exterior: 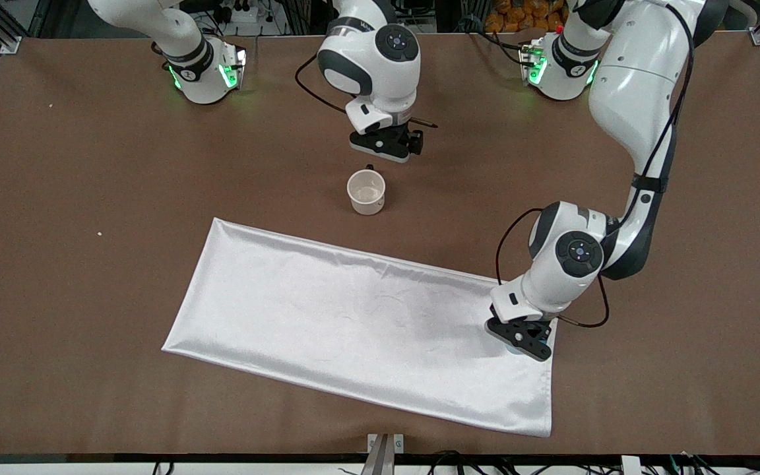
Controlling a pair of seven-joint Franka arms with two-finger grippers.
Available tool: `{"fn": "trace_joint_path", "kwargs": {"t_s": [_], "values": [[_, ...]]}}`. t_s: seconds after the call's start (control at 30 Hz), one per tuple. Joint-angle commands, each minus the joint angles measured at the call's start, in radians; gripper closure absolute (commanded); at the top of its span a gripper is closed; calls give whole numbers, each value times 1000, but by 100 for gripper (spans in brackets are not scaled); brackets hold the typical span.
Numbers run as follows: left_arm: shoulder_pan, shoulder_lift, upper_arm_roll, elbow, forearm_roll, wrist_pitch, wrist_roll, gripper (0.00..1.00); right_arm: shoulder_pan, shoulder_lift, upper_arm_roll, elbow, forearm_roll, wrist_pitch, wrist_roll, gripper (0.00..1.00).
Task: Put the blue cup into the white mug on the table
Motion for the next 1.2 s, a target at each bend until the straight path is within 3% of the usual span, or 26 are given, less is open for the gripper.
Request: {"fn": "trace_joint_path", "kwargs": {"t_s": [0.0,0.2,0.4,0.7,0.83,0.93,1.17], "values": [[1,-81,1,-29,22,-54,-42,100,-64,-38,7,5,-7,-32,-137,0],[-10,-164,-2,-29,21,-183,-51,100,-187,-78,-9,5,122,-106,-425,0],[-39,-227,-14,-27,21,-289,-112,100,-268,-115,-112,5,182,-187,-714,0],[-146,-250,-16,-19,22,-340,-252,100,-308,-121,-388,8,254,-195,-1194,0],[-209,-244,-17,-19,19,-340,-302,100,-340,-121,-462,10,254,-200,-1309,0],[-255,-236,-14,-18,21,-340,-385,100,-363,-121,-491,11,254,-210,-1325,0],[-324,-207,-14,-12,18,-330,-445,100,-412,-118,-494,27,237,-247,-1323,0]]}}
